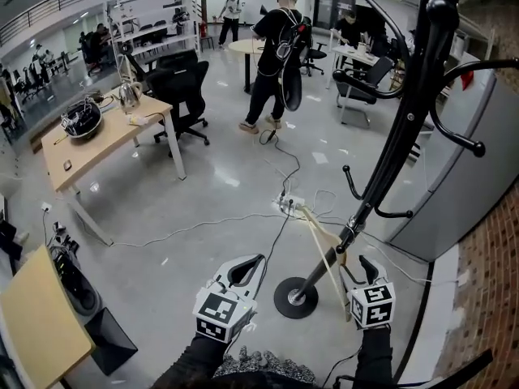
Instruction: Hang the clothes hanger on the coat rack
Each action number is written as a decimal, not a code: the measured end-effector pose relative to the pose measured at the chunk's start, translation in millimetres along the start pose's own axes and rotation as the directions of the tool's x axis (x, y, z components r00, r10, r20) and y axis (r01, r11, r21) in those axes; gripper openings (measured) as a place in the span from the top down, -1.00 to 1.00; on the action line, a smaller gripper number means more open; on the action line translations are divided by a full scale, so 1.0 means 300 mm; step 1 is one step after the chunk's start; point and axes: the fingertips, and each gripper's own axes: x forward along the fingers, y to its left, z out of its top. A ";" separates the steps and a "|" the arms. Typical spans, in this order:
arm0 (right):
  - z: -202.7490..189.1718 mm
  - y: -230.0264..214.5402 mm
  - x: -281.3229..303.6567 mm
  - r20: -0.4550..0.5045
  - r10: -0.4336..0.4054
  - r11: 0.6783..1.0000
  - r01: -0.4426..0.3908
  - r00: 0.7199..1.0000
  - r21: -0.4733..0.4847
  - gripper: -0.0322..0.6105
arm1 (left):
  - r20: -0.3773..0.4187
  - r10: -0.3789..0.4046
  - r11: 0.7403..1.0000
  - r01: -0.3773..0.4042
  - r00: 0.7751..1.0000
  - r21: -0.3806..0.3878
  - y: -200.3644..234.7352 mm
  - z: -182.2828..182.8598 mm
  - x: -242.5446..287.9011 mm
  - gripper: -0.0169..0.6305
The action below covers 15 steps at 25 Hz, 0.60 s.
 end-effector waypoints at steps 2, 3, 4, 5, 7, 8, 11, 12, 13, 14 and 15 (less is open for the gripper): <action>0.048 -0.006 -0.057 0.046 -0.031 0.999 0.030 0.998 0.026 0.23 | 0.018 -0.006 1.000 0.006 1.000 0.006 0.005 0.016 -0.027 0.92; 0.078 -0.003 -0.087 0.074 -0.042 0.999 0.039 0.996 0.038 0.23 | 0.026 -0.010 1.000 0.010 1.000 0.009 0.005 0.024 -0.041 0.92; 0.109 0.003 -0.119 0.102 -0.051 0.998 0.047 0.994 0.044 0.23 | 0.034 -0.015 1.000 0.015 0.999 0.011 0.003 0.032 -0.056 0.92; 0.139 0.012 -0.154 0.130 -0.060 0.998 0.055 0.990 0.044 0.23 | 0.039 -0.021 1.000 0.021 0.999 0.013 -0.002 0.039 -0.071 0.92; 0.186 0.038 -0.226 0.183 -0.086 0.996 0.079 0.979 0.046 0.23 | 0.045 -0.038 0.999 0.037 0.998 0.018 -0.018 0.045 -0.107 0.92; 0.202 0.055 -0.265 0.207 -0.101 0.994 0.091 0.973 0.053 0.24 | 0.048 -0.048 0.999 0.047 0.998 0.021 -0.028 0.047 -0.127 0.92; 0.224 0.112 -0.386 0.268 -0.160 0.986 0.138 0.950 0.097 0.38 | 0.052 -0.090 0.996 0.089 0.995 0.032 -0.069 0.050 -0.194 0.92; 0.223 0.132 -0.424 0.285 -0.181 0.981 0.154 0.941 0.114 0.58 | 0.052 -0.106 0.994 0.105 0.993 0.036 -0.085 0.047 -0.215 0.92; 0.218 0.156 -0.458 0.299 -0.197 0.978 0.165 0.934 0.130 0.78 | 0.050 -0.123 0.992 0.121 0.991 0.040 -0.100 0.042 -0.235 0.92; 0.209 0.183 -0.486 0.308 -0.206 0.975 0.169 0.929 0.144 0.87 | 0.046 -0.141 0.989 0.139 0.989 0.042 -0.116 0.034 -0.254 0.92; 0.198 0.213 -0.511 0.311 -0.211 0.973 0.169 0.927 0.156 0.87 | 0.040 -0.160 0.986 0.159 0.986 0.044 -0.132 0.023 -0.273 0.92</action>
